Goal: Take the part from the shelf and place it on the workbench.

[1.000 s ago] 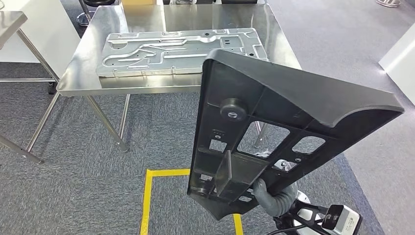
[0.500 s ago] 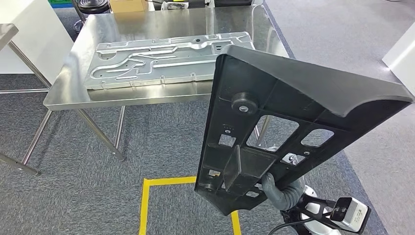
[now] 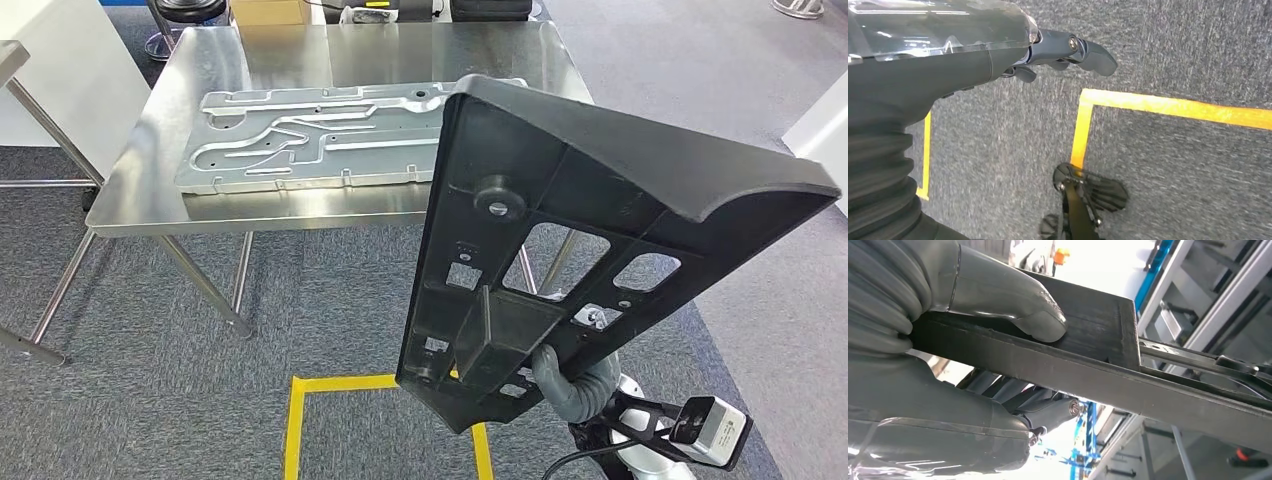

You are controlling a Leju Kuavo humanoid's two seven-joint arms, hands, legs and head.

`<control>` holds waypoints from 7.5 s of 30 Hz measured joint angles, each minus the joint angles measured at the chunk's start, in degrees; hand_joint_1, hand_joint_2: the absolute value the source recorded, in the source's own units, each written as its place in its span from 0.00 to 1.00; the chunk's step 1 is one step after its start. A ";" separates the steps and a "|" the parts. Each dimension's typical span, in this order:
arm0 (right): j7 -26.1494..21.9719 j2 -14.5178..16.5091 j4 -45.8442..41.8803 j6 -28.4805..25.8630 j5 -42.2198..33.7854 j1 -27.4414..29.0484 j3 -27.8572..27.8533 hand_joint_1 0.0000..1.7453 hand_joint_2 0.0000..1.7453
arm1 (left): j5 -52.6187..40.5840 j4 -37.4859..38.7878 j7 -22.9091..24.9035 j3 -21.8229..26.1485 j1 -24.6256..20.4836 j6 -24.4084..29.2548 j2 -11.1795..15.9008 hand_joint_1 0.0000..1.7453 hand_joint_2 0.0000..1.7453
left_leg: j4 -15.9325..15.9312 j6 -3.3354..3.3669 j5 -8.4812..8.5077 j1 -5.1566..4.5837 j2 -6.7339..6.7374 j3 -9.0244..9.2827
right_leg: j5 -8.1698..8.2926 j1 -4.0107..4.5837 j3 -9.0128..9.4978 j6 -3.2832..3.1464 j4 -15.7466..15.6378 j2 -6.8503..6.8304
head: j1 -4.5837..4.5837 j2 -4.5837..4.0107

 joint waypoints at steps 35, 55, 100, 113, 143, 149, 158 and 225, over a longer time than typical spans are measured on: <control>3.30 7.33 -3.65 1.60 8.94 -3.87 6.55 1.00 1.00 | -1.74 0.02 -0.24 1.41 -0.66 -2.25 -0.14 0.00 1.00 | 0.30 -1.16 -2.10 -0.25 -0.35 2.14 | 8.85 1.13 3.14 -2.15 -12.23 0.14 | -0.01 0.00; 0.40 8.21 -1.18 3.94 9.06 -2.75 5.15 1.00 1.00 | -1.25 0.00 -0.33 2.67 -0.63 -1.74 -0.17 0.00 1.00 | 0.93 -1.15 2.94 0.60 0.13 -3.95 | 1.99 0.47 10.97 -1.01 -9.67 0.19 | 0.03 0.00; 18.94 18.66 56.92 -30.41 66.49 -44.60 9.36 1.00 1.00 | -4.62 0.02 -1.52 5.69 -1.56 -2.62 -0.17 0.00 1.00 | 1.32 -3.49 0.97 0.83 -0.04 -3.12 | 9.10 0.49 4.03 -2.81 -13.33 -0.02 | 0.03 0.00; 24.94 25.41 69.07 -29.71 77.50 -50.72 19.58 1.00 1.00 | -5.48 0.02 -1.69 5.74 -1.42 -3.04 -0.16 0.00 1.00 | 1.58 -3.05 2.98 0.72 -0.02 -5.11 | 7.75 0.99 4.73 -2.48 -12.52 0.24 | 0.02 0.00; 34.02 27.17 83.88 -25.06 86.42 -50.04 25.76 1.00 1.00 | -6.07 0.03 -5.27 6.93 -1.25 -5.34 -0.46 0.00 1.00 | 1.82 -3.67 2.28 1.10 -0.03 -4.54 | 7.58 0.59 5.17 -2.35 -12.64 0.28 | 0.01 0.00; 34.04 26.82 86.56 -25.43 86.27 -49.71 25.76 1.00 1.00 | -5.91 0.02 -5.86 7.27 -1.34 -5.52 -0.47 0.00 1.00 | 1.38 -1.66 2.70 1.05 0.35 -4.31 | 2.96 0.32 2.04 -0.87 -5.30 0.20 | 0.02 0.00; 34.46 26.76 87.73 -25.38 86.43 -49.76 25.76 1.00 1.00 | -6.01 0.02 -6.17 8.01 -1.33 -5.54 -0.54 0.00 1.00 | 1.43 -1.85 2.79 0.74 0.17 -4.22 | 6.81 0.83 5.10 -2.20 -10.71 0.08 | 0.02 0.00; 6.39 18.09 1.82 -49.10 69.52 19.54 -59.98 0.00 0.00 | -7.76 0.02 -10.74 15.24 -0.15 -10.25 -0.96 0.00 0.00 | 1.98 -3.05 3.15 0.35 0.70 -5.44 | 5.79 0.73 10.23 -3.02 -15.11 -0.29 | 0.03 0.00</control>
